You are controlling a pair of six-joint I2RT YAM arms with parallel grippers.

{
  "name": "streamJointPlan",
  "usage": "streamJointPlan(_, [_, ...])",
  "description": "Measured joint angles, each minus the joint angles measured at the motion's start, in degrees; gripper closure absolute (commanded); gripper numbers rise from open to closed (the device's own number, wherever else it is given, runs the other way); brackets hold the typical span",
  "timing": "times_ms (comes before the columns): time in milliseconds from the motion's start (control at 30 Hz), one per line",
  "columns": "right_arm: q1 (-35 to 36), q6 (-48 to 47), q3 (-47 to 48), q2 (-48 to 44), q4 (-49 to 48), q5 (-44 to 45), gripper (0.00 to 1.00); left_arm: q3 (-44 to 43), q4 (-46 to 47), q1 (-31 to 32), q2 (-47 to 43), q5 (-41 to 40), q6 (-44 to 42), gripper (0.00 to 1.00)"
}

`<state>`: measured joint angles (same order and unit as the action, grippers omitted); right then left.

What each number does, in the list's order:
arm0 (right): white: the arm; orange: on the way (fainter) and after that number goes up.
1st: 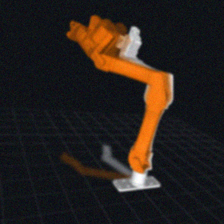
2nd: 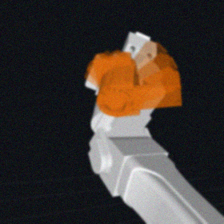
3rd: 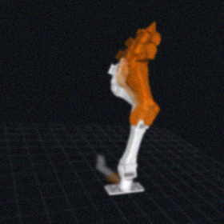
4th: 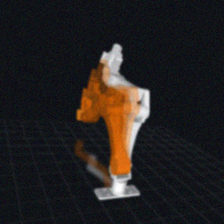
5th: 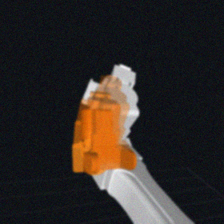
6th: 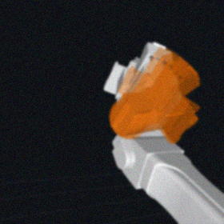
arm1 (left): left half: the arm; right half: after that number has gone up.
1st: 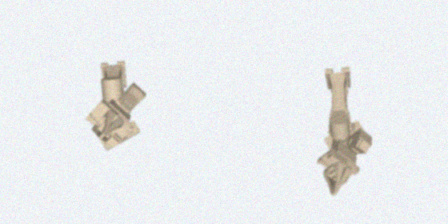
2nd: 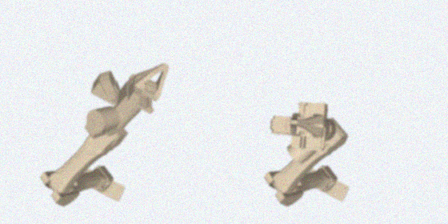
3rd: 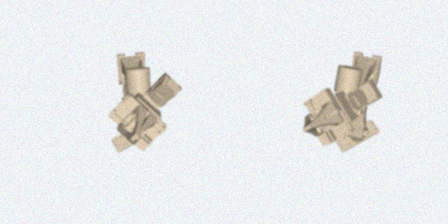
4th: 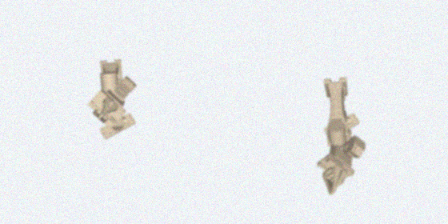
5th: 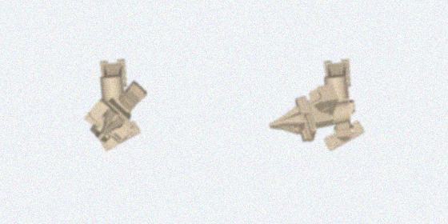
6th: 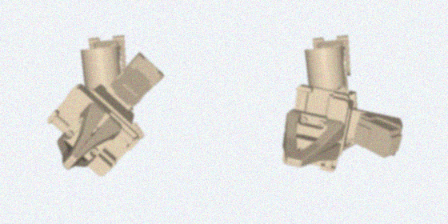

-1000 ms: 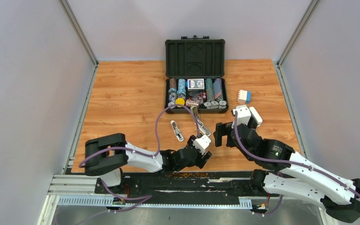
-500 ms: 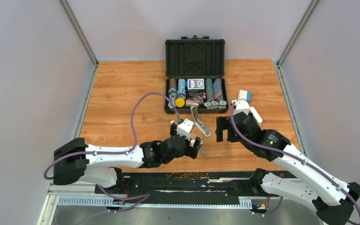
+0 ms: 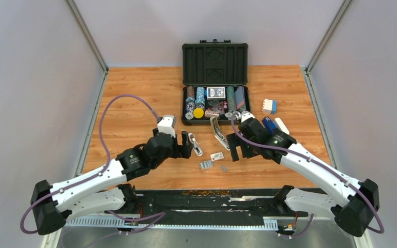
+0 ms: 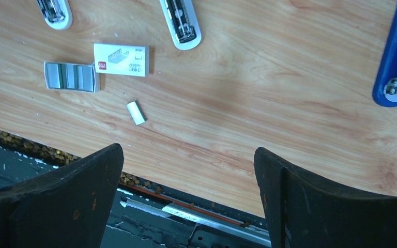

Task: Load the staples into the stapler

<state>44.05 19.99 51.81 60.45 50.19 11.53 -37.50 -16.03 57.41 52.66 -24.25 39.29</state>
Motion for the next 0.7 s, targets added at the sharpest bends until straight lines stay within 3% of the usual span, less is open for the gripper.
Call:
streamJointPlan(167, [0.0, -2.6, 0.44, 5.88, -0.17, -3.93, 0.03, -4.07, -10.84, -2.6, -5.86, 0.07, -0.2, 0.0])
streamJointPlan(300, [0.07, -4.55, 1.99, 11.32, -0.28, -6.38, 0.13, -11.96, -17.31, -2.8, -8.57, -1.55, -2.58, 0.0])
streamJointPlan(533, [3.63, -6.93, 4.59, 19.61, -0.33, -8.09, 0.25, -23.96, -25.03, -2.82, -10.73, -6.56, -10.67, 0.0])
streamJointPlan(700, [6.38, -8.04, 6.29, 24.68, -0.37, -8.2, 0.35, -25.88, -26.12, -2.82, -12.5, -12.63, -17.77, 0.0])
